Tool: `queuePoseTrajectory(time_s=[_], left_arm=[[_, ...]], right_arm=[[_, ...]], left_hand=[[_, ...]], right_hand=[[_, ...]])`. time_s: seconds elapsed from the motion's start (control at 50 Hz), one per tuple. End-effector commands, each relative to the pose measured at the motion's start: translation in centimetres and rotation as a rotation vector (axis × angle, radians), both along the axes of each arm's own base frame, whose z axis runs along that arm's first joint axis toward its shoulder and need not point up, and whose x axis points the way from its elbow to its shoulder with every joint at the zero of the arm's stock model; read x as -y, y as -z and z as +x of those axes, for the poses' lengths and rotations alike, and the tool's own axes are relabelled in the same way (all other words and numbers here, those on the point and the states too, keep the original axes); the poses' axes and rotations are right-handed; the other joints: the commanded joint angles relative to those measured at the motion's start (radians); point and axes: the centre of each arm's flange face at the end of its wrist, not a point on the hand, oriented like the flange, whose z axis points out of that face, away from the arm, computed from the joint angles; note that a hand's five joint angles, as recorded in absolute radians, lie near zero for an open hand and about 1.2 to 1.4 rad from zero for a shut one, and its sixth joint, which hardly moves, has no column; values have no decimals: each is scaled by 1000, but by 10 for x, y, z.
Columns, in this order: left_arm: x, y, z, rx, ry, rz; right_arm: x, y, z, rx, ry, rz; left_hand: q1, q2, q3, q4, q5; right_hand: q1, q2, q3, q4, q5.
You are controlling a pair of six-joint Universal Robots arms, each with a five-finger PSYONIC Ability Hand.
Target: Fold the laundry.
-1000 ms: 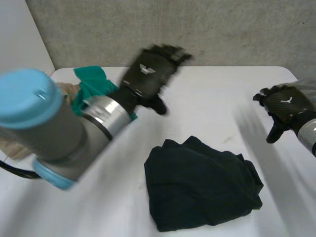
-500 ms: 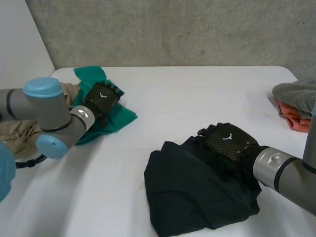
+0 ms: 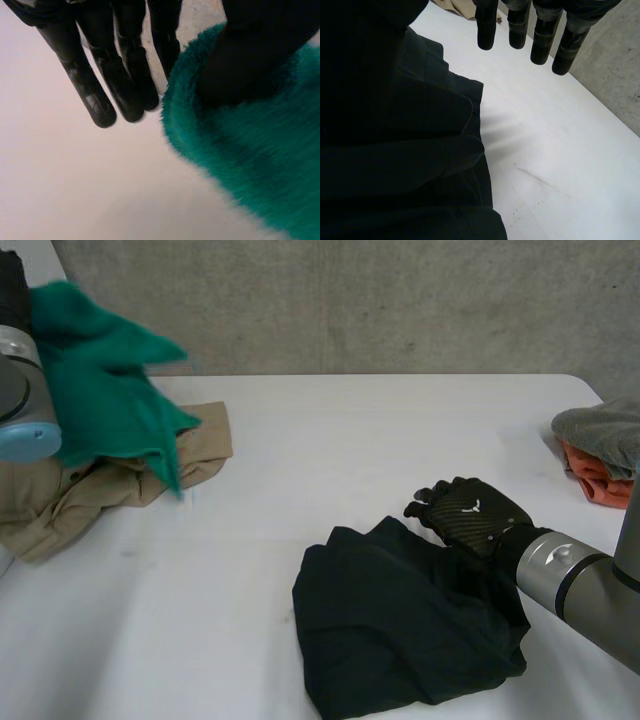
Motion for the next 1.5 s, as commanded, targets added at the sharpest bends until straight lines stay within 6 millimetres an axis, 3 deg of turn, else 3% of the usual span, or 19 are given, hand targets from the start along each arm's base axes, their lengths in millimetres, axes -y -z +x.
queuePoseTrajectory(time_s=[0.02,0.18,0.34,0.42,0.44,0.5,0.7,0.78,0.9,0.92,1.02,1.04,1.1,1.18,1.26,1.3,1.34,1.44,1.5], left_arm=[[-27,52,-40,75,207,153],[-61,82,-79,84,309,270],[-143,102,-117,88,464,521],[-200,104,-140,2,599,672],[-226,104,-149,-60,673,746],[-259,105,-161,-157,780,844],[-323,109,-198,-203,1036,971],[-325,124,-204,-187,1035,1013],[-313,142,-215,-134,1013,1012],[-310,141,-216,-125,1006,997],[-286,128,-222,-43,948,865],[-274,119,-225,-11,927,802],[-251,103,-228,26,890,690],[-209,39,-237,47,861,327],[-193,-18,-241,-3,849,28],[-191,-44,-236,-28,837,-78],[-194,-73,-228,-54,825,-186],[-204,-54,-227,-40,842,-121],[-209,-17,-225,-17,849,-7]], right_arm=[[-2,0,1,-1,-5,2],[0,-1,0,-1,2,0],[0,-17,-1,-20,-8,-35],[2,-31,-9,-71,-6,-41],[3,-33,-13,-87,-1,-30],[2,-35,-27,-156,10,44],[1,-26,-52,-310,-29,125],[0,-11,-48,-296,-65,132],[12,17,-42,-258,-83,113],[15,20,-42,-255,-83,118],[32,32,-27,-210,-87,142],[34,30,-21,-198,-89,138],[51,11,-6,-120,-54,70],[84,-34,7,38,35,-107],[108,-98,6,231,143,-346],[107,-135,2,332,167,-470],[103,-151,-1,372,175,-521],[82,-138,3,353,112,-440],[73,-120,4,320,91,-359]], left_hand=[[-796,-840,-835,-862,-810],[-844,-887,-883,-909,-858],[-829,-872,-867,-894,-842],[-811,-854,-849,-876,-825],[-814,-857,-852,-879,-828],[-805,-848,-844,-870,-819],[-802,-845,-841,-867,-816],[-632,-676,-671,-698,-646],[268,225,230,203,255],[374,331,336,309,360],[378,335,339,312,364],[378,335,339,312,364],[378,335,339,312,364],[378,335,339,312,364],[378,335,339,312,364],[378,335,339,312,364],[378,335,339,312,364],[378,335,339,312,364],[378,335,339,312,364]], right_hand=[[-24,-44,-37,-61,-57],[-24,-44,-37,-61,-57],[-24,-44,-37,-61,-57],[-24,-44,-37,-61,-57],[-24,-44,-37,-61,-57],[-24,-44,-37,-61,-57],[-24,-44,-37,-61,-57],[-24,-44,-37,-61,-57],[-24,-44,-37,-61,-57],[79,59,66,42,46],[1196,1176,1182,1159,1163],[1198,1178,1185,1161,1165],[1198,1178,1185,1161,1165],[1198,1178,1185,1161,1165],[1198,1178,1185,1161,1165],[1198,1178,1185,1161,1165],[1198,1178,1185,1161,1165],[1198,1178,1185,1161,1165],[1198,1178,1185,1161,1165]])
